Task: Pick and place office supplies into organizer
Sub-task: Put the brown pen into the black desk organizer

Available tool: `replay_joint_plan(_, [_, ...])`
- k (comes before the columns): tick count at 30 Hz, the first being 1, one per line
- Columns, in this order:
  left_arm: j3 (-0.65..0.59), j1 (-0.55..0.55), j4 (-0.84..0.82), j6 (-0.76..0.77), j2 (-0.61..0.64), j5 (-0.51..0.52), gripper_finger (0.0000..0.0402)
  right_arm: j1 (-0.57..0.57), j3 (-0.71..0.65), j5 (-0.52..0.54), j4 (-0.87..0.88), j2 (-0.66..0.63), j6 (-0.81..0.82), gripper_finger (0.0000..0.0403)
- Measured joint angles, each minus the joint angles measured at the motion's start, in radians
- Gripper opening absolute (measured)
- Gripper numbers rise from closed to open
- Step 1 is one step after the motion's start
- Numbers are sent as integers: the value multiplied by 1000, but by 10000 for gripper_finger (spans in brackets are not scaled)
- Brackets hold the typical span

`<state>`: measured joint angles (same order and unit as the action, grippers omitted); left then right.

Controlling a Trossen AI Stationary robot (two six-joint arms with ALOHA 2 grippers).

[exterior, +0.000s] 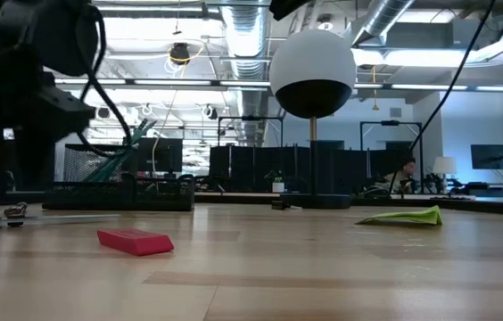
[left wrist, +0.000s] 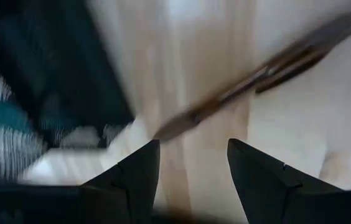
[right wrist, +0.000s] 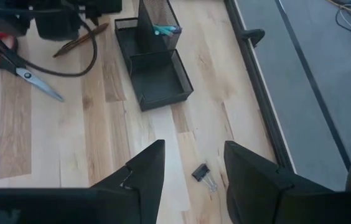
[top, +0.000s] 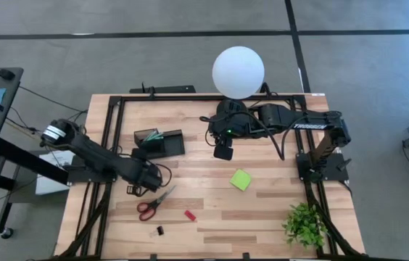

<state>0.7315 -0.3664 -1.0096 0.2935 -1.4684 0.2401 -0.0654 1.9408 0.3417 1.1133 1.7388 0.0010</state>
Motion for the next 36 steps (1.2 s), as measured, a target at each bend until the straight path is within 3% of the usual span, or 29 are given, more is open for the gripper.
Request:
replay_joint_plan(11, [-5,9,45,-38,-24,-97,132,1,0,0,1,0,0,161])
replay_joint_plan(15, [-8,33,36,-18,-24,-47,116,0,0,-1,0,0,0,161])
replay_joint_plan(20, [-8,58,83,21,-24,6,117,0,0,-1,0,0,0,161])
replay_joint_plan(24, [-7,60,122,-49,-23,-41,119,0,0,-1,0,0,0,161])
replay_joint_plan(36, [-7,37,114,21,-22,-92,119,0,0,-1,1,0,0,161])
